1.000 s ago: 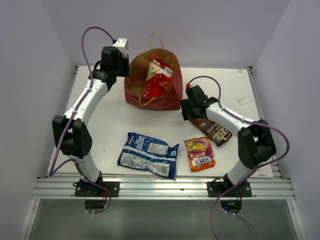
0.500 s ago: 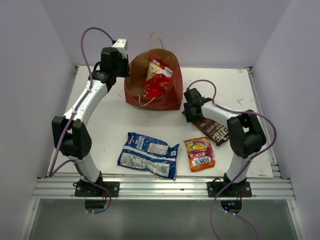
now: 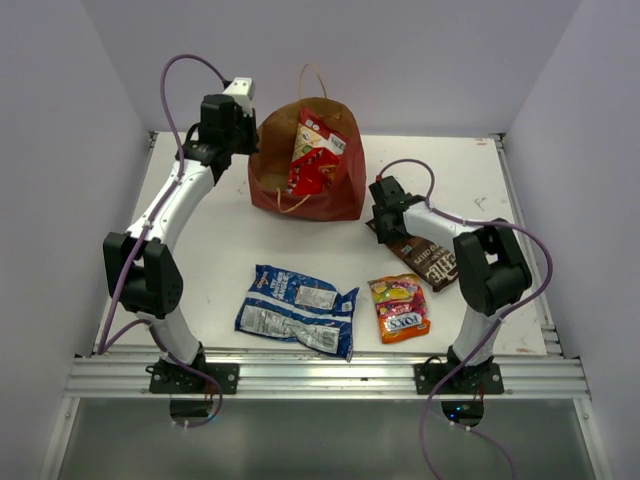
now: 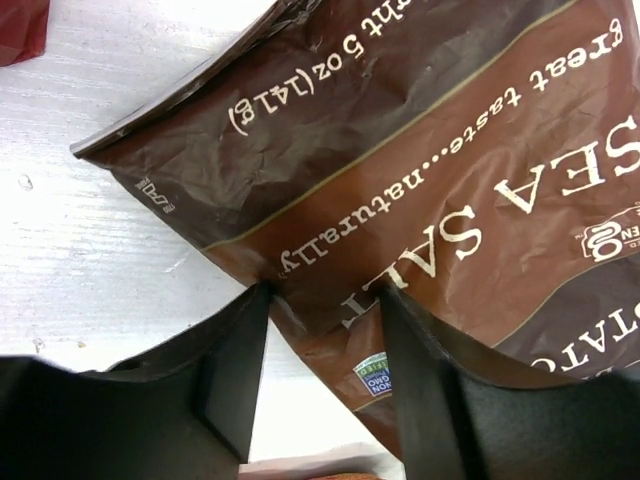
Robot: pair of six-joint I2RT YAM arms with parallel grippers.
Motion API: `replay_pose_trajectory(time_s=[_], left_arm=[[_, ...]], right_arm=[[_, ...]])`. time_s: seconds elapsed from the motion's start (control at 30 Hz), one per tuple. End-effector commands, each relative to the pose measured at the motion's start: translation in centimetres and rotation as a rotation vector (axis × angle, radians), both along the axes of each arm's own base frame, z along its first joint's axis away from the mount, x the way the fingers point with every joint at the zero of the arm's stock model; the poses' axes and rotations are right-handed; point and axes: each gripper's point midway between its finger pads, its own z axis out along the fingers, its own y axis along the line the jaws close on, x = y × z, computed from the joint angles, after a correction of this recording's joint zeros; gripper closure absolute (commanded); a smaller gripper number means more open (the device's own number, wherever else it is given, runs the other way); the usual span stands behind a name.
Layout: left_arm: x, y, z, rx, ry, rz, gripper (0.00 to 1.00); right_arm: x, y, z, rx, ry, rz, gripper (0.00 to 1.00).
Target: Place the snacks into the paper bag
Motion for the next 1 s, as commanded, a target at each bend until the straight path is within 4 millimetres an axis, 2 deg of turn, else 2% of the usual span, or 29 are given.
replay_pose_trajectory(time_s=[0.0,0.1,0.17,0.27,0.33,0.47,0.5,0.53,0.57,0.63,0.67,0.73,0.77,0.8,0.83,0.9,0.93,0.97], left_arm=[[-0.5,0.9,1.5,-0.007,-0.027,0.013,1.00],[-0.5,1.0,1.7,-0.008,-0.030,0.014,1.00],[-0.5,1.0,1.7,-0.009,-0.032,0.014,1.00],[-0.5,1.0,1.7,-0.011,-0.029,0.012,1.00],[-0.5,1.0,1.6,-0.010,-0.028,0.012,1.00],[-0.4,1.0,1.6,-0.011,-0.028,0.009,1.00],[-0.4,0.9,1.7,-0.013,-0.029,0.008,1.00],[-0.5,0.9,1.6,-0.014,-0.027,0.007,1.00],[-0.4,1.0,1.7,-0.013,-0.029,0.007,1.00],[-0.5,1.0,1.7,-0.012,-0.029,0.009,1.00],[-0.5,0.9,1.7,-0.013,-0.027,0.008,1.00],[-0.4,1.1,1.6,-0.013,-0.026,0.013,1.00],[-0.5,1.2,1.5,-0.012,-0.023,0.014,1.00],[-0.4,1.2,1.5,-0.012,-0.023,0.016,1.00],[-0.4,1.2,1.4,-0.012,-0.021,0.015,1.00],[-0.3,1.2,1.3,-0.013,-0.021,0.017,1.00],[-0.3,1.2,1.3,-0.013,-0.020,0.017,1.00],[-0.2,1.3,1.3,-0.013,-0.021,0.018,1.00]], right_arm=[[-0.5,-0.6,-1.2,-0.020,0.027,-0.037,0.51],[-1.0,-0.6,-2.0,-0.023,0.055,-0.041,0.85],[-1.0,-0.8,-1.9,-0.022,0.050,-0.052,1.00],[-1.0,-1.1,-0.3,-0.029,0.020,-0.067,1.00],[-1.2,-1.7,1.8,-0.045,-0.003,-0.075,1.00],[-0.8,-2.2,11.5,-0.015,-0.161,-0.075,1.00],[-0.2,-2.1,16.7,0.023,-0.264,-0.076,1.00],[0.0,-2.3,19.6,0.035,-0.320,-0.074,1.00],[0.9,-1.9,24.9,0.083,-0.432,-0.071,1.00],[1.2,-1.8,29.6,0.111,-0.512,-0.050,1.00],[1.6,-1.5,34.5,0.164,-0.617,-0.045,1.00],[2.7,0.1,37.7,0.236,-0.684,0.004,1.00],[2.9,0.8,41.3,0.297,-0.763,0.026,1.00],[3.2,2.2,43.2,0.375,-0.810,0.060,1.00],[4.0,3.4,44.1,0.425,-0.831,0.088,1.00],[4.2,5.2,48.8,0.574,-0.950,0.125,1.00],[4.8,7.1,49.0,0.640,-0.943,0.182,1.00],[4.8,7.8,50.7,0.694,-0.977,0.207,0.99]])
